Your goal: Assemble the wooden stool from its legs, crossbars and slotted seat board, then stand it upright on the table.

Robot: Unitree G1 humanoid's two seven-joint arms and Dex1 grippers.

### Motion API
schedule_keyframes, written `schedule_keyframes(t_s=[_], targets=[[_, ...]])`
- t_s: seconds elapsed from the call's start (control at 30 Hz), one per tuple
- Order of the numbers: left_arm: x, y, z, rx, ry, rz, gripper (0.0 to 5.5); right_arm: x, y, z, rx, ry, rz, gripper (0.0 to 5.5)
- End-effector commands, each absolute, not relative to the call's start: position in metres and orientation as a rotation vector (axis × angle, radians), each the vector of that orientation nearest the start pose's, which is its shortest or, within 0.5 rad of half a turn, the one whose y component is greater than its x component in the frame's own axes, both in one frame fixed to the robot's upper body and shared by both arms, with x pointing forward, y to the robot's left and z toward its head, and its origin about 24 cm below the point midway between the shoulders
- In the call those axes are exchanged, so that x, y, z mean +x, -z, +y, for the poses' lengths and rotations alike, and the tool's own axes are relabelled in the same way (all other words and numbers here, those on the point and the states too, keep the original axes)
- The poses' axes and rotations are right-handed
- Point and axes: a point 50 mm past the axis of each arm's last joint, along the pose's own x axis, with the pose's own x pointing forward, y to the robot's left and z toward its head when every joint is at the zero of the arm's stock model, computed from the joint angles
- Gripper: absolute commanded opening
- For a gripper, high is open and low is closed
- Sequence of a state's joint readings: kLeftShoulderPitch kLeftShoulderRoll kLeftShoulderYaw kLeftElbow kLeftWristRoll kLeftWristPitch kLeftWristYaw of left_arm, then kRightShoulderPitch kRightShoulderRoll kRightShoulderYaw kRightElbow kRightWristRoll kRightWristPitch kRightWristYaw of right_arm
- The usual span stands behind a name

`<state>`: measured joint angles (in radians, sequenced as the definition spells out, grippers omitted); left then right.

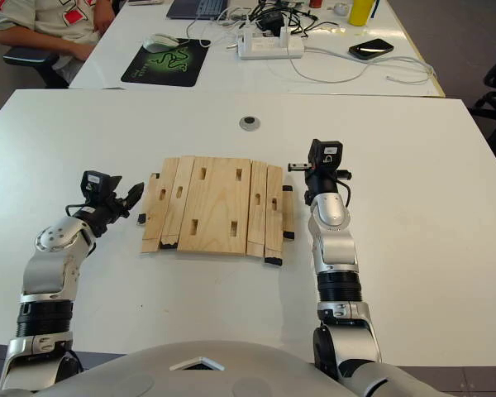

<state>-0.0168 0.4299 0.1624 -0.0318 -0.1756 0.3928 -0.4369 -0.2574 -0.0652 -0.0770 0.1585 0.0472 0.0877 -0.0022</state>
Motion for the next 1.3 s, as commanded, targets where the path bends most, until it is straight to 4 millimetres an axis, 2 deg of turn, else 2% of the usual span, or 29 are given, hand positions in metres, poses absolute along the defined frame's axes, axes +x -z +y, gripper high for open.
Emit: schedule_keyframes(t_s=[0.03, 0.13, 0.37, 0.67, 0.8, 1.0, 1.17, 1.3], targets=[[0.234, -0.055, 0.259, 0.188, 0.259, 0.383, 3.76, 0.301, -0.068, -0.168, -0.011, 0.035, -0.016, 0.0], [0.227, -0.054, 0.259, 0.202, 0.291, 0.412, 4.04, 0.299, -0.067, -0.169, -0.011, 0.041, -0.012, 0.0], [0.224, -0.048, 0.256, 0.248, 0.327, 0.462, 4.04, 0.298, -0.067, -0.167, -0.009, 0.032, -0.011, 0.0], [0.22, -0.036, 0.264, 0.361, 0.322, 0.55, 4.04, 0.3, -0.068, -0.166, -0.01, 0.024, -0.014, 0.0], [0.225, -0.044, 0.272, 0.388, 0.285, 0.529, 4.04, 0.299, -0.068, -0.167, -0.01, 0.027, -0.013, 0.0], [0.238, -0.067, 0.277, 0.408, 0.258, 0.446, 4.04, 0.299, -0.068, -0.166, -0.009, 0.028, -0.015, 0.0], [0.246, -0.085, 0.273, 0.378, 0.254, 0.373, 4.04, 0.3, -0.067, -0.165, 0.002, 0.025, -0.004, 0.0], [0.247, -0.088, 0.273, 0.271, 0.258, 0.379, 4.04, 0.299, -0.067, -0.164, 0.002, 0.024, -0.004, 0.0]])
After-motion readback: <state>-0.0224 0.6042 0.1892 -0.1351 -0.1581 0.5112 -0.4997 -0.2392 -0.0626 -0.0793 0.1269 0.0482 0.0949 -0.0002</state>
